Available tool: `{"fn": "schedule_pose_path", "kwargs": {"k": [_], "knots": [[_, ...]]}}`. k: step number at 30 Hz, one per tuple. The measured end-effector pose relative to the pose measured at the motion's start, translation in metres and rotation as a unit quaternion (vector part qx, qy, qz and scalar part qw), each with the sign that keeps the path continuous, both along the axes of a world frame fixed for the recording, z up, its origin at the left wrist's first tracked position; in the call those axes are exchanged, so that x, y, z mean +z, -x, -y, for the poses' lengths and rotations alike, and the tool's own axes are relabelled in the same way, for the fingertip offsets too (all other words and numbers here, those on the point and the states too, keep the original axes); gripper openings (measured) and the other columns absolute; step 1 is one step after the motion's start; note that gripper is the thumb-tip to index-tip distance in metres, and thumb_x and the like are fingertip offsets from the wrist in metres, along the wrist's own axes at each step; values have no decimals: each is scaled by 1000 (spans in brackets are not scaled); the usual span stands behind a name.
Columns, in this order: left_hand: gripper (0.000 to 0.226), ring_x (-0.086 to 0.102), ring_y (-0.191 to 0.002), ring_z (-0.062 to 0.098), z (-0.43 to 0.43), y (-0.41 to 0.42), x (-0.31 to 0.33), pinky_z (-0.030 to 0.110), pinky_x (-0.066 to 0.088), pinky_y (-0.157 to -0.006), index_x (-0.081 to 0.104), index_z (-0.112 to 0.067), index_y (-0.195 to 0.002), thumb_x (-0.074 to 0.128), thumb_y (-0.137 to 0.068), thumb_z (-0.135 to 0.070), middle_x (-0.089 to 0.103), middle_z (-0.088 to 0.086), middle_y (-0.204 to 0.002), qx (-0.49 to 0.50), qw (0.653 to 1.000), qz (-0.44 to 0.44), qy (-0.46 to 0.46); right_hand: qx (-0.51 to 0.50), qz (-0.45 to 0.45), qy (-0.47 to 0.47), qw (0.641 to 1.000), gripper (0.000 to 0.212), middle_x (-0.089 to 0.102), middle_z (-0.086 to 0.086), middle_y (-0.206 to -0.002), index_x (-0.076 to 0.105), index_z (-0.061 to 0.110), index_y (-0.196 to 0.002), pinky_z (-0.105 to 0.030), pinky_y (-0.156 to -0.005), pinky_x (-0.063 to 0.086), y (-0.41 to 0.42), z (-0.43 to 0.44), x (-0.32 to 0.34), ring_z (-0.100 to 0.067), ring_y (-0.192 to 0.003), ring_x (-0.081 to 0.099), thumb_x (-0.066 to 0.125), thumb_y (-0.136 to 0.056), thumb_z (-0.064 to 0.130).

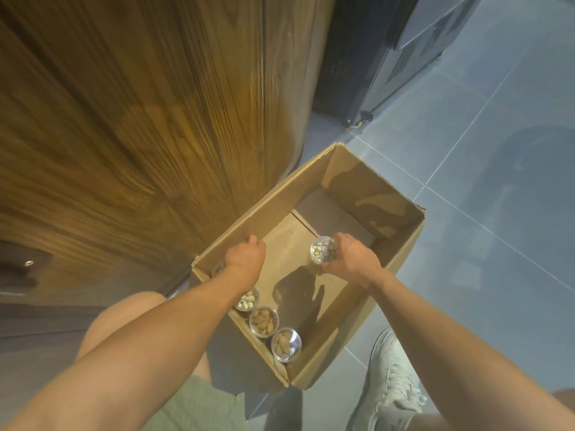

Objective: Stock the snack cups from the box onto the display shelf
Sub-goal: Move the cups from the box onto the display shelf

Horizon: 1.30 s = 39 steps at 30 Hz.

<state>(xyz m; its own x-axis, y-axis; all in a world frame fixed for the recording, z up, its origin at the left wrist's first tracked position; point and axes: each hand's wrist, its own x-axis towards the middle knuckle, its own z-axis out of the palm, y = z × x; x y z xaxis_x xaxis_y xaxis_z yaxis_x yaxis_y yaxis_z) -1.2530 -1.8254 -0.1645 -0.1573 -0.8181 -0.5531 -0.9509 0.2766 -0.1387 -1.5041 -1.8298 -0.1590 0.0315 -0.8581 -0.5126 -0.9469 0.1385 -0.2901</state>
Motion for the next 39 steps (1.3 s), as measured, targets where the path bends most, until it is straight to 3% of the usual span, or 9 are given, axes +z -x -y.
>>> {"fn": "schedule_pose_path", "kwargs": {"k": [7, 11, 16, 20, 22, 26, 33, 39], "knots": [[48, 65, -106, 33, -2, -6, 3, 38, 54, -80, 42, -6, -133, 62, -91, 5, 44, 15, -133, 51, 995, -81, 0, -20, 13, 3, 1000, 68, 59, 9, -97, 49, 28, -105, -38, -74, 52, -7, 3, 6, -16, -86, 59, 71, -61, 75], [44, 65, -101, 34, -4, -3, 21, 41, 56, -82, 44, -9, -125, 73, -91, -12, 44, 13, -124, 78, 989, -128, -7, -25, 41, -15, 999, 71, 63, 8, -96, 50, 28, -109, -40, -79, 55, -14, 11, 24, -18, -88, 63, 73, -60, 73], [51, 64, -103, 33, -8, 7, 85, 39, 52, -81, 46, -12, -128, 76, -89, -26, 47, 11, -126, 101, 983, -151, -3, 13, 42, -16, 999, 63, 66, 7, -98, 51, 29, -105, -40, -80, 54, -11, 28, 80, -19, -90, 63, 72, -65, 72], [57, 63, -110, 36, -8, 19, 168, 40, 47, -77, 42, -15, -136, 71, -91, -35, 44, 8, -134, 117, 983, -141, -10, 48, 48, 2, 998, 64, 68, 6, -100, 48, 30, -103, -39, -79, 51, -1, 36, 155, -22, -93, 65, 65, -65, 79], [56, 62, -108, 35, -9, 24, 215, 38, 43, -75, 42, -16, -135, 69, -91, -37, 43, 5, -130, 134, 978, -160, -14, 61, 52, 11, 997, 68, 68, 6, -103, 49, 32, -112, -38, -80, 50, 4, 40, 202, -24, -98, 66, 63, -66, 80], [52, 62, -100, 34, -13, 29, 314, 44, 53, -82, 45, -16, -132, 68, -89, -35, 41, 6, -121, 164, 968, -191, -8, 80, 65, 28, 994, 75, 71, 5, -113, 51, 36, -129, -41, -89, 52, 17, 46, 307, -23, -107, 67, 64, -68, 79], [66, 63, -108, 36, -27, 36, 490, 46, 53, -92, 41, -25, -144, 69, -86, -42, 39, 3, -131, 213, 949, -234, -1, 77, 96, 52, 991, 69, 70, 10, -110, 54, 40, -119, -38, -84, 55, 36, 45, 496, -19, -97, 67, 68, -62, 76], [69, 62, -108, 29, -56, 35, 597, 40, 52, -93, 42, -24, -147, 68, -86, -43, 40, 1, -132, 260, 932, -253, 15, 120, 129, 55, 983, 59, 69, 8, -115, 56, 35, -123, -31, -84, 53, 44, 41, 611, -18, -102, 66, 76, -73, 60]]}}
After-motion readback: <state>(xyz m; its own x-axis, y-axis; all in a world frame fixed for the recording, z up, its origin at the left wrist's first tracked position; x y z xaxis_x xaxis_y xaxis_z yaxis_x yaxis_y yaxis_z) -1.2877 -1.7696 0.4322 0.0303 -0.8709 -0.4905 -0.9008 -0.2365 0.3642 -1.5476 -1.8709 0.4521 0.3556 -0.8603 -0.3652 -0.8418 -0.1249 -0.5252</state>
